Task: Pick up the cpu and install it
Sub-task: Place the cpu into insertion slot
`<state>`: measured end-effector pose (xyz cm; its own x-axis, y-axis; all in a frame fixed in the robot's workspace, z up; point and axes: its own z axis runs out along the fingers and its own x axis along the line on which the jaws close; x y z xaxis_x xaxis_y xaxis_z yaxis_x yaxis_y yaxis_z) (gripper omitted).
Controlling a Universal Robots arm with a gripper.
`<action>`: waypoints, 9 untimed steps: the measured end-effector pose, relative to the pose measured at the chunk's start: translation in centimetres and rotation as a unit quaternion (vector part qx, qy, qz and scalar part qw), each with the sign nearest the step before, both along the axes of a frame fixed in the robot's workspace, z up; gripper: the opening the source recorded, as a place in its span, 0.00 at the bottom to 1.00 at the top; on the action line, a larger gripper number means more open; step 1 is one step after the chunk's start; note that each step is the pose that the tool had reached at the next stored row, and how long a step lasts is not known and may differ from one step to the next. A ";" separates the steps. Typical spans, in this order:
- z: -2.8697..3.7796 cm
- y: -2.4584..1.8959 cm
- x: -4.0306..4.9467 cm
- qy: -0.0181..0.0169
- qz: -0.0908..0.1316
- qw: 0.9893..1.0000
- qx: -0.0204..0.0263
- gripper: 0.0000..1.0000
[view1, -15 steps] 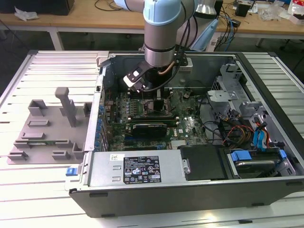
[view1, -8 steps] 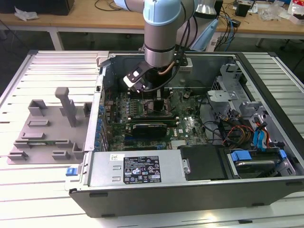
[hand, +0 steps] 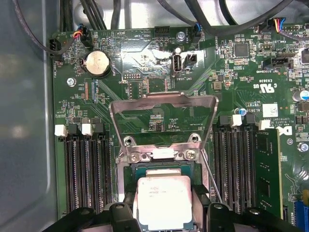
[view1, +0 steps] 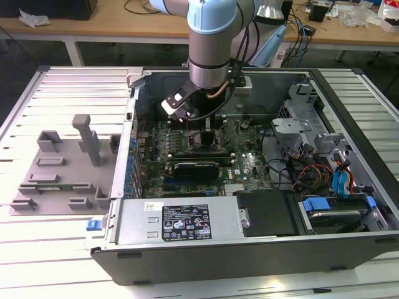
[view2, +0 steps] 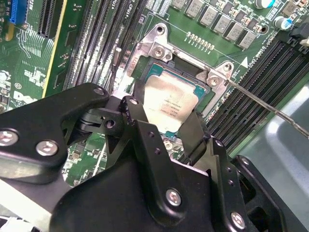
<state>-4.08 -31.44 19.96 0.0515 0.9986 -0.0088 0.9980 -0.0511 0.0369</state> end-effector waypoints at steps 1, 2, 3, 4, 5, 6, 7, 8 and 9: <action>0.00 0.00 0.04 0.000 0.000 1.000 0.000 0.54; 0.00 0.00 0.08 0.000 0.000 1.000 0.000 0.54; 0.00 0.00 0.09 0.000 0.000 1.000 0.000 0.54; 0.00 0.00 0.10 0.000 0.000 1.000 0.000 0.54; 0.00 0.00 0.10 0.000 0.000 1.000 0.000 0.54; 0.00 0.00 0.10 0.000 0.000 1.000 0.000 0.54; -0.01 0.01 0.11 0.000 0.000 1.000 0.000 0.54; -0.01 0.00 0.11 0.000 0.000 1.000 0.000 0.55; 0.00 0.00 0.11 0.000 0.000 1.000 0.000 0.62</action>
<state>-3.97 -31.44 19.96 0.0514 0.9986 -0.0087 0.9980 -0.0511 0.0371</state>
